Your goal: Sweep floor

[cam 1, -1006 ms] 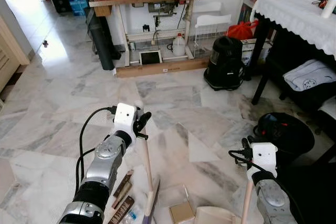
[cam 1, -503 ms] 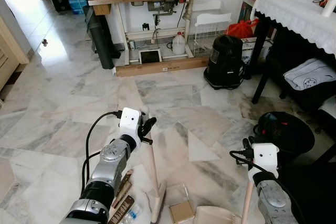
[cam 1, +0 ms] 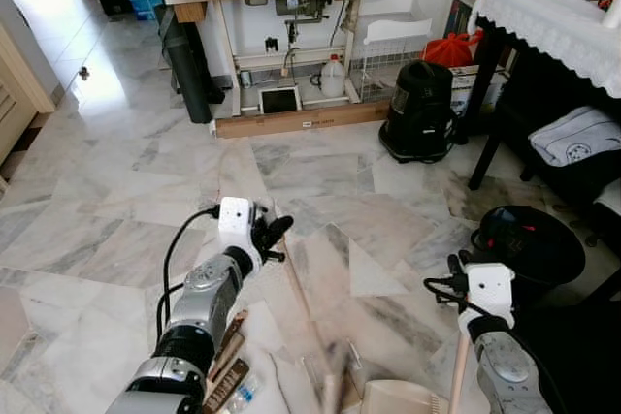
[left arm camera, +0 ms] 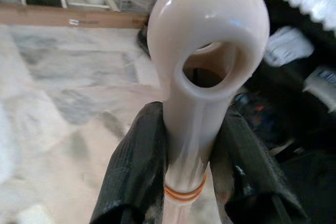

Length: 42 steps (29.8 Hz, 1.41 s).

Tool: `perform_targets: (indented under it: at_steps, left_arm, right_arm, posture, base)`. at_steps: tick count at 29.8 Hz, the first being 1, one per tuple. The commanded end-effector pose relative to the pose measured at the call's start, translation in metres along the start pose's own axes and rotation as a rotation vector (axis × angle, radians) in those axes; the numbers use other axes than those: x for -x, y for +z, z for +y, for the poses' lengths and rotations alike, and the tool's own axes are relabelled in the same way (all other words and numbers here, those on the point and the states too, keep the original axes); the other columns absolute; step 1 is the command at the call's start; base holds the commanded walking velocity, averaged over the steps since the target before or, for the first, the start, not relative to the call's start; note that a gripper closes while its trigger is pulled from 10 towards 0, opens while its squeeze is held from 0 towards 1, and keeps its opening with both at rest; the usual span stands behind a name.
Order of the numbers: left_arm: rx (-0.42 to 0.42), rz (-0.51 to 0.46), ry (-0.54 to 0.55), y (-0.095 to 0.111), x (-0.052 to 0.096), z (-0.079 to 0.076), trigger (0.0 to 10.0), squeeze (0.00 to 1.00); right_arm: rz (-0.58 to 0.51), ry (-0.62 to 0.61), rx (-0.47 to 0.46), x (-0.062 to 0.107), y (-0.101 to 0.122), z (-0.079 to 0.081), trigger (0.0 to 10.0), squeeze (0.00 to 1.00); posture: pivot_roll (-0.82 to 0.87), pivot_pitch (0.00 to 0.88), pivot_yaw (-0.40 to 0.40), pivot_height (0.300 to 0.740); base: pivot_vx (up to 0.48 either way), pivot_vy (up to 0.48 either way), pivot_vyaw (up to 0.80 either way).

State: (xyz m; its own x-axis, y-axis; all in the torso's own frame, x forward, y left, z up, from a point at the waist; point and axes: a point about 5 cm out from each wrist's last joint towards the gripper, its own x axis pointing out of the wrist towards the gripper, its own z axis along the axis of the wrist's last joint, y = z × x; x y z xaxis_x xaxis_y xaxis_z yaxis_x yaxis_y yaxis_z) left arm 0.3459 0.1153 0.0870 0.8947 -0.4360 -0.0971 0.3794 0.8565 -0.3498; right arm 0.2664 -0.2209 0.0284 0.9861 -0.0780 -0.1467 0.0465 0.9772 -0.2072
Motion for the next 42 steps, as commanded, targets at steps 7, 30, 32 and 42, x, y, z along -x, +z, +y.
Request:
perform_targets:
  at_steps: [7, 30, 32, 42]
  left_arm:
    - [0.023, -0.135, -0.001, 0.034, -0.003, 0.001, 10.0, 0.00]
    - [-0.515, -0.043, 0.013, 0.020, 0.027, 0.011, 10.0, 0.00]
    - [-0.494, -0.021, -0.010, 0.016, 0.027, 0.009, 10.0, 0.00]
    - [-0.353, 0.034, -0.027, 0.004, 0.025, 0.007, 10.0, 0.00]
  right_arm:
    - [-0.026, 0.021, -0.003, -0.007, 0.009, 0.006, 10.0, 0.00]
    - [-0.025, 0.034, 0.000, -0.006, 0.007, 0.007, 10.0, 0.00]
    - [-0.026, 0.034, 0.000, -0.006, 0.008, 0.007, 10.0, 0.00]
    - [-0.022, 0.040, -0.002, -0.006, 0.007, 0.008, 10.0, 0.00]
  posture:
    - [-0.11, 0.018, 0.043, 0.740]
    - [-0.11, 0.000, 0.046, 0.740]
    - [-0.11, 0.000, 0.046, 0.740]
    - [-0.12, 0.017, 0.046, 0.740]
  base:
    - [0.000, 0.000, 0.00]
    - [0.000, 0.000, 0.00]
    - [0.000, 0.000, 0.00]
    - [0.000, 0.000, 0.00]
